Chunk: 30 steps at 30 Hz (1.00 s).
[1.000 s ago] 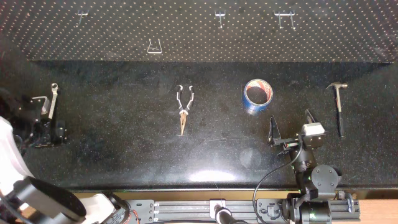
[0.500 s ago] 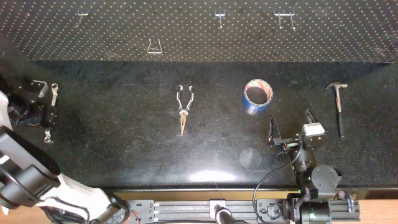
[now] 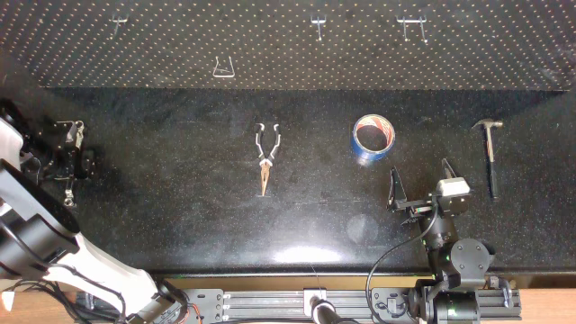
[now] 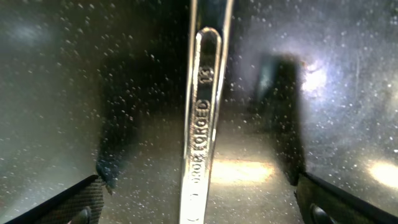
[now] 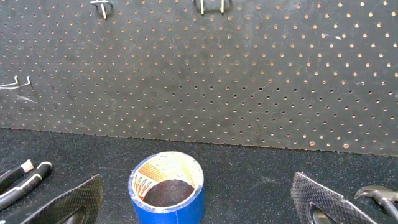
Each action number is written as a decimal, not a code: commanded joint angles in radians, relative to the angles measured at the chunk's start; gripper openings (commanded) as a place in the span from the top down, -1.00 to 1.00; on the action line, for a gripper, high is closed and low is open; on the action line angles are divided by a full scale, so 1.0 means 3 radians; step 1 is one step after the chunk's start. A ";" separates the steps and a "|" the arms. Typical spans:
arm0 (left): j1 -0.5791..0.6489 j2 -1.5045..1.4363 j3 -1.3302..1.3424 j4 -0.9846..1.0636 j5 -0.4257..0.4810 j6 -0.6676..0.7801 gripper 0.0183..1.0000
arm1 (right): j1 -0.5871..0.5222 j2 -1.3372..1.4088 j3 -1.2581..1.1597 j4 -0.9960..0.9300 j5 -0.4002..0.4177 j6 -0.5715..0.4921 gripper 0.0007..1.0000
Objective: Place Tools Onto Pegboard
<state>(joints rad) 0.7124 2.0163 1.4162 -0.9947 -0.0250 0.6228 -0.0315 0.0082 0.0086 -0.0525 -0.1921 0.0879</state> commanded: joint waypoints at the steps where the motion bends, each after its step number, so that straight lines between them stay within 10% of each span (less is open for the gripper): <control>1: -0.0076 0.0103 0.0070 0.0055 -0.0053 0.0080 -0.97 | 0.0004 -0.0024 -0.0015 -0.0010 -0.0006 -0.0024 -0.98; 4: -0.0108 0.0123 0.0070 0.0067 -0.0053 0.0067 -0.86 | 0.0004 -0.0024 -0.0015 -0.0010 -0.0006 -0.0024 -0.99; 6: -0.0104 0.0123 0.0067 0.0094 -0.0055 0.0067 0.47 | 0.0004 -0.0024 -0.0015 -0.0010 -0.0006 -0.0024 -0.98; 8: -0.0104 0.0126 0.0067 0.0092 -0.0053 0.0066 0.98 | 0.0004 -0.0024 -0.0015 -0.0010 -0.0006 -0.0024 -0.98; 18: -0.0117 -0.0128 0.0067 0.0056 -0.0053 -0.0671 0.98 | 0.0004 -0.0024 -0.0015 -0.0010 -0.0006 -0.0024 -0.98; 30: -0.0706 -0.2839 -0.1394 0.0155 0.0221 -0.0853 0.98 | 0.0004 -0.0024 -0.0015 -0.0010 -0.0006 -0.0024 -0.98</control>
<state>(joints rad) 0.6044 1.3128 1.1858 -1.0260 0.0063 0.4091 -0.0315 0.0082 0.0086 -0.0521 -0.1921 0.0879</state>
